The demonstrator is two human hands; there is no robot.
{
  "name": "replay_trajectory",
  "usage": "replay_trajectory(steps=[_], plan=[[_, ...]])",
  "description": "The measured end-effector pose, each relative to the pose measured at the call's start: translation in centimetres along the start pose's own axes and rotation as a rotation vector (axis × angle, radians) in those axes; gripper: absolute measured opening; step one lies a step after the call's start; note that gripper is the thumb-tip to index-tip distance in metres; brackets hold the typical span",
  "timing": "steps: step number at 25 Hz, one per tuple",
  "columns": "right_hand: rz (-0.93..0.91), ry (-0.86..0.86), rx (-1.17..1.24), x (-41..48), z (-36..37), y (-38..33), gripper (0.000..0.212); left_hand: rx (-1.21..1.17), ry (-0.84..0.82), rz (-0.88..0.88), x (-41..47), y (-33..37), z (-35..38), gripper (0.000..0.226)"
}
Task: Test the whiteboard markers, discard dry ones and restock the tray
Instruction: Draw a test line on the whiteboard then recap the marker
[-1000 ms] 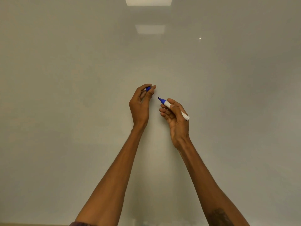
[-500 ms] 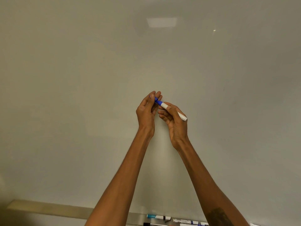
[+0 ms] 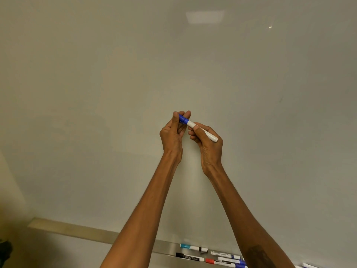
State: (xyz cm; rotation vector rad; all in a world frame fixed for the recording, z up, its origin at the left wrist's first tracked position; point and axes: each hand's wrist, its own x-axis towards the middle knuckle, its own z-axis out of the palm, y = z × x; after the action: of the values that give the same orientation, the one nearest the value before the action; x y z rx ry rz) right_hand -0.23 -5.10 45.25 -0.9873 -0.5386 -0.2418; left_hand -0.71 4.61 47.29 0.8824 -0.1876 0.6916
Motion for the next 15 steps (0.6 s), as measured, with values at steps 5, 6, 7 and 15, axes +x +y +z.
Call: replay_trajectory(steps=[5, 6, 7, 15], plan=[[0.017, -0.015, 0.023, -1.3, 1.4, 1.6, 0.017, 0.001, 0.009, 0.025, -0.3, 0.3, -2.2, 0.025], [0.028, -0.015, 0.03, -1.6, 1.7, 2.0, 0.017, 0.012, 0.015, 0.029, -0.4, 0.4, -2.8, 0.025], [0.041, -0.012, 0.04, -1.8, 2.0, 2.4, 0.017, 0.032, 0.023, 0.034, -0.4, 0.4, -3.4, 0.025], [0.178, 0.02, 0.135, -4.3, 5.3, 6.7, 0.022, 0.203, 0.061, 0.063, -0.5, 1.5, -9.3, 0.028]])
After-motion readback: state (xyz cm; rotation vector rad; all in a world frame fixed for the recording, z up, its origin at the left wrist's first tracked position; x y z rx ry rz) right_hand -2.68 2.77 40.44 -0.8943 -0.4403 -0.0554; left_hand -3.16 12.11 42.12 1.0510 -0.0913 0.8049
